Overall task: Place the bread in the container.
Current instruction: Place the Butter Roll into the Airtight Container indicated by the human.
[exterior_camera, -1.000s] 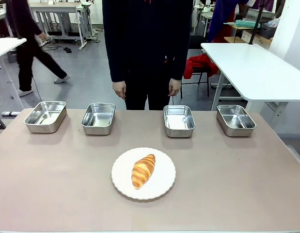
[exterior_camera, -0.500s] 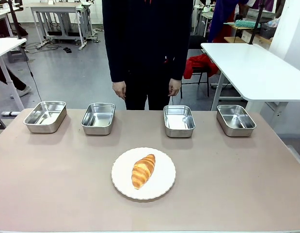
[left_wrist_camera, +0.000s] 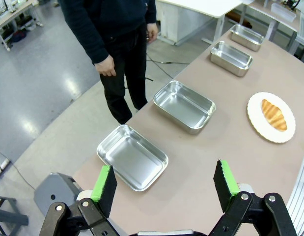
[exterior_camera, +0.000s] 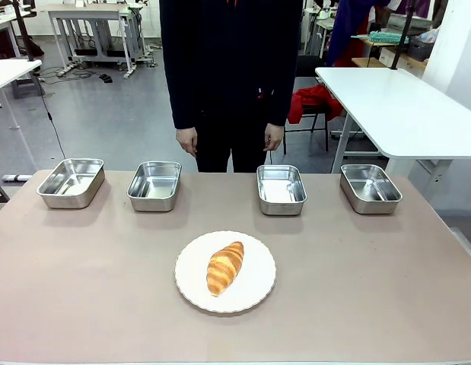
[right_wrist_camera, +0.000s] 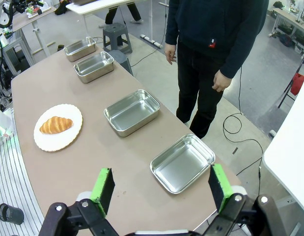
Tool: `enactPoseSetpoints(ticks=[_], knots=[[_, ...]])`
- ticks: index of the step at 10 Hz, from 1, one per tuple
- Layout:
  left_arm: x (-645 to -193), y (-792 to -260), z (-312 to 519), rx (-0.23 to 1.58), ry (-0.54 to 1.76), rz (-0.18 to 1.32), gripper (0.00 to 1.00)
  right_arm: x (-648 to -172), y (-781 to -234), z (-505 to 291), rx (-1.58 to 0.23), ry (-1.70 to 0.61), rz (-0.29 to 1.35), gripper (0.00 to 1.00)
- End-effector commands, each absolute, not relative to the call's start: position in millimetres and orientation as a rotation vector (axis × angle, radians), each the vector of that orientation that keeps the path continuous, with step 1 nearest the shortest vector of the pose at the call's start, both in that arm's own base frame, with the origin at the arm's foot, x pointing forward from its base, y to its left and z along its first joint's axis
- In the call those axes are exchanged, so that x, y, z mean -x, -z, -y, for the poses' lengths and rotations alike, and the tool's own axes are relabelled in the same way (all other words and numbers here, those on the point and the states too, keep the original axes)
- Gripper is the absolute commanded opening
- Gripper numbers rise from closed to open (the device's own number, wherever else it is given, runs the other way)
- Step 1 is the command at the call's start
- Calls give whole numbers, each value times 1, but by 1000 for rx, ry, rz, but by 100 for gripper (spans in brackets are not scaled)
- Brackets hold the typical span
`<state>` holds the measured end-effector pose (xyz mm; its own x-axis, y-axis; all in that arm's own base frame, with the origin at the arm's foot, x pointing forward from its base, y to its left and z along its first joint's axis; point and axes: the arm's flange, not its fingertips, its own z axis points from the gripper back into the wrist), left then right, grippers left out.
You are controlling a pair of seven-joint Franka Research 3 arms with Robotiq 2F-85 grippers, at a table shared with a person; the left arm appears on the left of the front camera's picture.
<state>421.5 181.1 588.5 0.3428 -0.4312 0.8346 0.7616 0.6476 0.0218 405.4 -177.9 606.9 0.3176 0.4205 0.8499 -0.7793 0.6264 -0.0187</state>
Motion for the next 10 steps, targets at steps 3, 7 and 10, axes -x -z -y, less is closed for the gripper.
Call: enactPoseSetpoints(ticks=[3, 7, 10], knots=[[-420, -589, -181, 406, 816, 944, 100, -405, -608, 176, -439, -828, 968, 100], [-420, -589, -181, 406, 816, 944, 100, -405, -608, 176, -439, -828, 968, 100], [-420, -589, -181, 406, 816, 944, 100, -405, -608, 176, -439, -828, 968, 100]])
